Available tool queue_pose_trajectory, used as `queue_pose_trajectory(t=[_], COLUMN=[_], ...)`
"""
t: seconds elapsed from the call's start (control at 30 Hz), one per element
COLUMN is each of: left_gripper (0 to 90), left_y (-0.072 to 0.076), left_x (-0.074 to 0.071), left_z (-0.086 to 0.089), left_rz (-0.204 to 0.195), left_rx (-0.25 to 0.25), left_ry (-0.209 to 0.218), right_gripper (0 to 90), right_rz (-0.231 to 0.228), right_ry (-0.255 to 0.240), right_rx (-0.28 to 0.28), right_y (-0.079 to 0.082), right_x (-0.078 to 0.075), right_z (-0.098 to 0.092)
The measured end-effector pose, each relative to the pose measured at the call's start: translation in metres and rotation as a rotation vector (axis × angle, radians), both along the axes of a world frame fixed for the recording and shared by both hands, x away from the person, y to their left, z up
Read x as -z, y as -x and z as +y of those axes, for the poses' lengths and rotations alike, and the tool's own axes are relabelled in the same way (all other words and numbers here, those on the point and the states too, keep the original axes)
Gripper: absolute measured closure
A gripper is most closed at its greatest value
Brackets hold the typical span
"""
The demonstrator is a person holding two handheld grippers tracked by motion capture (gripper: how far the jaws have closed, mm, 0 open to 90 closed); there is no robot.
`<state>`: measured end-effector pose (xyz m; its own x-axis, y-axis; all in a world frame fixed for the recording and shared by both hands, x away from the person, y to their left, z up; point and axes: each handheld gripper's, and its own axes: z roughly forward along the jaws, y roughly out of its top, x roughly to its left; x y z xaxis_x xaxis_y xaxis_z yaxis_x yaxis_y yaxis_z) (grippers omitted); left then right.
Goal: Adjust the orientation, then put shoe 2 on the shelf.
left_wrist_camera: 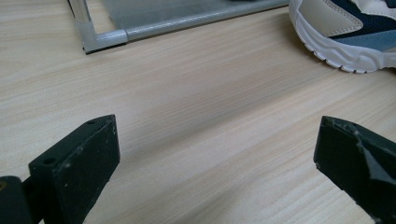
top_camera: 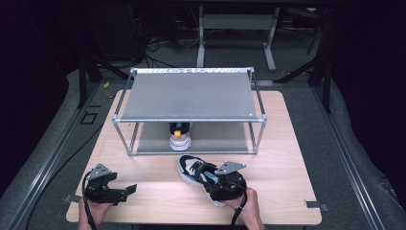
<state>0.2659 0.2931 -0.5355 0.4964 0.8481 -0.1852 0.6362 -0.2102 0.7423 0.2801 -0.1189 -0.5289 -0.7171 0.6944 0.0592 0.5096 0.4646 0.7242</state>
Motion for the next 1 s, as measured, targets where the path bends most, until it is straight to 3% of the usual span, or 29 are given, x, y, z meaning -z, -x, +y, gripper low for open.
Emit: queue_pose_trajectory(t=[0.47,0.7,1.0], left_gripper=[0.3,0.2,0.0], left_y=[0.000,0.001,0.002], left_x=[-0.009,-0.007,-0.015], left_z=[0.003,-0.002,-0.004], left_rz=[-0.028,-0.025,-0.040], left_rx=[-0.006,-0.002,-0.001], left_ry=[-0.010,-0.015,-0.036], right_gripper=[28.8,28.7,28.6], right_rz=[-0.057,-0.059,-0.079], right_ry=[0.014,0.017,0.007], right_rx=[0.059,0.099,0.140], right_y=[0.021,0.024,0.022], right_x=[-0.025,-0.031,-0.040], right_z=[-0.020,-0.033,-0.043])
